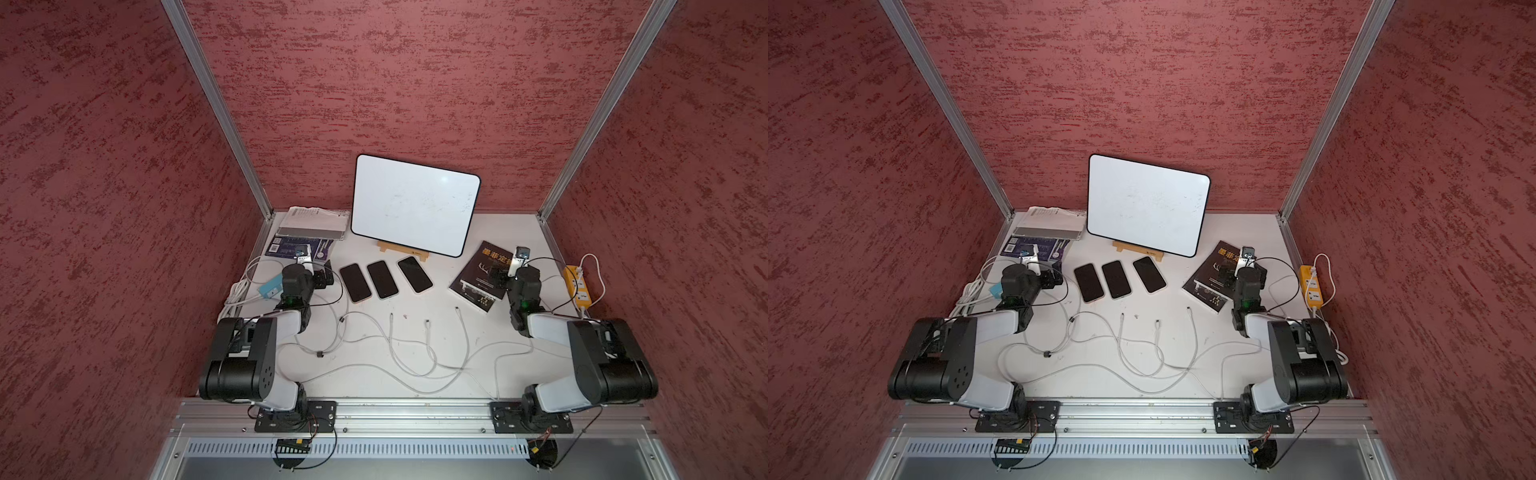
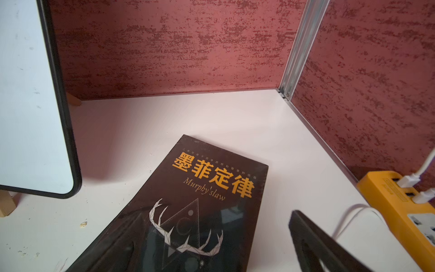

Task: Plug the charging cable into the phone
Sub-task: Adjust the phone at the center of the board.

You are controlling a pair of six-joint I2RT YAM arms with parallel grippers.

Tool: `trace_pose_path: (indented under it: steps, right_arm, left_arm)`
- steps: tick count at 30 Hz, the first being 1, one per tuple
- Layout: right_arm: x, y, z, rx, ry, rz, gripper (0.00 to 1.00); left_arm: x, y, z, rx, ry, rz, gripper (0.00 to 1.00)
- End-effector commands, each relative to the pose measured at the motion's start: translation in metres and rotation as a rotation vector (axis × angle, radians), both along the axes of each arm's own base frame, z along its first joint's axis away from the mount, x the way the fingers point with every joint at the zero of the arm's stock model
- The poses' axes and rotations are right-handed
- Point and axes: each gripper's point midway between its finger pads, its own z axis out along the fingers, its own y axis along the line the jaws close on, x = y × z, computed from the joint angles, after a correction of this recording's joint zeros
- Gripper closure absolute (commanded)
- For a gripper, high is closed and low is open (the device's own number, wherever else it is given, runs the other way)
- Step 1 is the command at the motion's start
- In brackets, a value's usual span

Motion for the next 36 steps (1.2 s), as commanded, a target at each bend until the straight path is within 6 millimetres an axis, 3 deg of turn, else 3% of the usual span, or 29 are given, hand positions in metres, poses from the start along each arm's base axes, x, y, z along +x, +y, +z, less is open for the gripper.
trace_pose_path:
  steps: [1, 18, 21, 23, 25, 26, 28, 30, 31, 34, 36]
  right_arm:
    - [0.000, 0.004, -0.002, -0.004, 0.007, 0.016, 0.01]
    - [0.001, 0.004, -0.002, -0.003, 0.005, 0.015, 0.01]
    - [0.000, 0.004, -0.002, -0.004, 0.006, 0.015, 0.01]
    - [0.000, 0.004, -0.002, -0.004, 0.006, 0.015, 0.01]
    - [0.001, 0.004, -0.002, -0.001, 0.008, 0.016, 0.01]
    - [0.001, 0.004, -0.003, -0.001, 0.011, 0.018, 0.01]
    - [0.002, 0.004, -0.002, 0.002, 0.013, 0.019, 0.01]
    - [0.002, 0.004, -0.002, 0.000, 0.012, 0.020, 0.01]
    - [0.004, 0.004, -0.002, -0.007, 0.024, 0.021, 0.01]
    - [0.008, 0.002, -0.001, 0.009, 0.187, -0.049, 0.01]
    - [0.006, 0.013, 0.019, 0.087, 0.240, -0.033, 0.02]
  left_arm:
    - [0.004, -0.001, 0.002, -0.002, 0.000, -0.010, 0.00]
    - [0.004, -0.001, 0.003, -0.008, -0.002, -0.014, 0.00]
    - [0.002, 0.016, 0.005, -0.005, -0.003, 0.083, 0.00]
    - [-0.009, 0.033, 0.019, 0.043, -0.035, 0.254, 0.00]
    - [-0.022, 0.038, 0.030, 0.006, -0.008, 0.300, 0.00]
    - [-0.031, 0.039, 0.044, -0.054, -0.021, 0.309, 0.00]
    - [-0.049, 0.051, 0.044, -0.184, 0.008, 0.391, 0.00]
    - [-0.088, 0.085, 0.022, -0.362, 0.078, 0.705, 0.00]
    - [-0.096, 0.087, 0.009, -0.479, 0.120, 0.735, 0.00]
    - [-0.089, 0.057, -0.001, -0.614, 0.236, 0.568, 0.00]
    - [-0.085, 0.032, 0.002, -0.646, 0.330, 0.484, 0.00]
